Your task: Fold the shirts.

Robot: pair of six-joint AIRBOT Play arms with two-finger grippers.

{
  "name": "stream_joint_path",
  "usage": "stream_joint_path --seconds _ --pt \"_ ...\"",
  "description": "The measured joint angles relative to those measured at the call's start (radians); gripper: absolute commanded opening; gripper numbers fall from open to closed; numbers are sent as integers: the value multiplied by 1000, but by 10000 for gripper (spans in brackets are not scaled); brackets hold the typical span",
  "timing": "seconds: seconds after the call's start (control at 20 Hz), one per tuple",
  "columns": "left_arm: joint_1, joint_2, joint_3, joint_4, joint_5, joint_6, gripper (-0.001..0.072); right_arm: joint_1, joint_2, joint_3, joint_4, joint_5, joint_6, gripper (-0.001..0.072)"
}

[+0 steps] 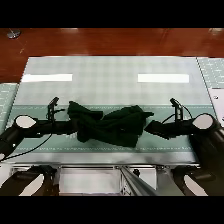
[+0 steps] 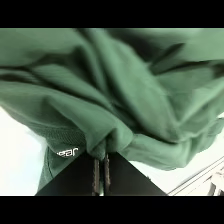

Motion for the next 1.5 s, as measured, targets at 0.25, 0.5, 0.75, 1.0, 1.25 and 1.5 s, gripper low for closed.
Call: stream_joint_path --seconds 0.25,0.5,0.75,1.0,1.25,1.5 --pt "0 -7 47 -5 -10 17 21 103 -195 67 66 -88 1 583" --pt "6 -4 72 0 -24 41 22 171 -351 196 119 -119 -41 25" --pt "130 71 298 -10 -91 84 21 136 -288 518 -23 -14 -43 24" --pt "232 134 755 -53 -65 95 21 86 -166 1077 -183 138 -12 25" --pt "286 208 1120 23 -97 72 21 76 7 1412 -257 350 -25 25" --pt "301 346 1229 161 -187 35 21 74 181 1486 -275 481 -21 25"
